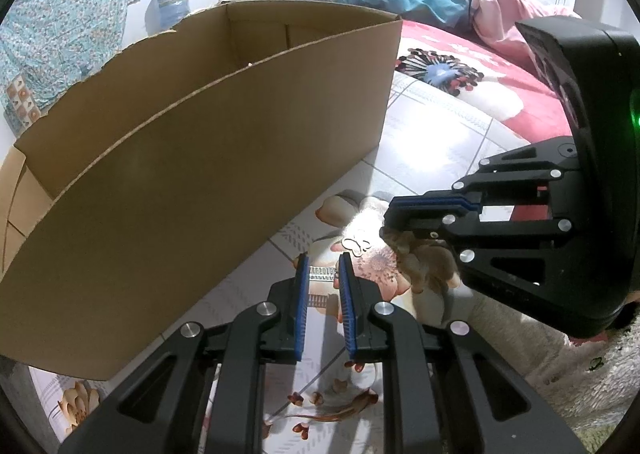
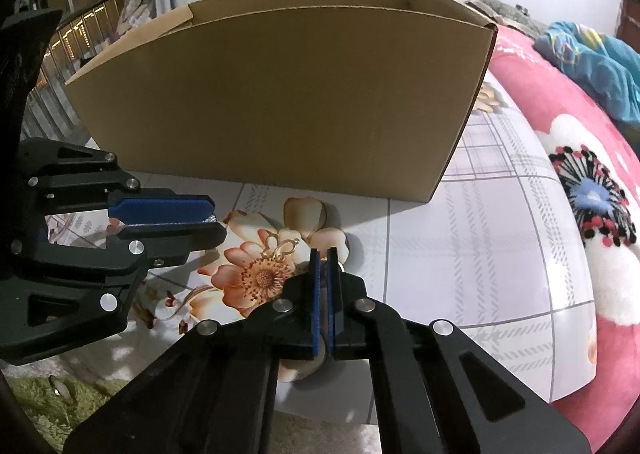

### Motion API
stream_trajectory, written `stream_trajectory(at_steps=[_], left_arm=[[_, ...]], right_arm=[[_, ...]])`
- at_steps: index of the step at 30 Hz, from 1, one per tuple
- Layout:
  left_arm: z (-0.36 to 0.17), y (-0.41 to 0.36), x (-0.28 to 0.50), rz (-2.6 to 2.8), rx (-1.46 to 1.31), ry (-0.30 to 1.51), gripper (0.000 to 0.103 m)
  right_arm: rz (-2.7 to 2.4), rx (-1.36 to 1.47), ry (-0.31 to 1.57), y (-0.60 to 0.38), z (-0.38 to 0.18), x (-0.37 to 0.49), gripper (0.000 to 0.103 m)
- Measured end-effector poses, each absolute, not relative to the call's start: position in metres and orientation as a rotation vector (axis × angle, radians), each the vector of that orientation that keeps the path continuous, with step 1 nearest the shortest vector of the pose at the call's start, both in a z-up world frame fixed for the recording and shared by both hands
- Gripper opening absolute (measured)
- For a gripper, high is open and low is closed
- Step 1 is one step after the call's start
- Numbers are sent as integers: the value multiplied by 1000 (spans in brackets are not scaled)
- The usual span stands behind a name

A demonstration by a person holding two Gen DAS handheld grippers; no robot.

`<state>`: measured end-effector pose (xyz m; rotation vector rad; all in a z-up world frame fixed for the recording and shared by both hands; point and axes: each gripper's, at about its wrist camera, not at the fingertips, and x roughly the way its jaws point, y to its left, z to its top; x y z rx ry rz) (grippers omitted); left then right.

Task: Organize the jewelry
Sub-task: 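Close the right tool on the gold hoop earring while the left tool holds its gold pieces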

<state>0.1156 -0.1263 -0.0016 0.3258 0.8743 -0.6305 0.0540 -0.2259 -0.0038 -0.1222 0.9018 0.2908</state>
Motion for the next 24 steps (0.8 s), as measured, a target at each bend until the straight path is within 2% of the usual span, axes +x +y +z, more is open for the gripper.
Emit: stream_trajectory(at_steps=[7, 24], left_arm=[[1, -124, 111, -633, 328, 866, 14], [3, -122, 108, -623, 318, 856, 14]], right_arm=[[296, -95, 895, -227, 1, 48, 5], [295, -93, 937, -217, -7, 51, 5]])
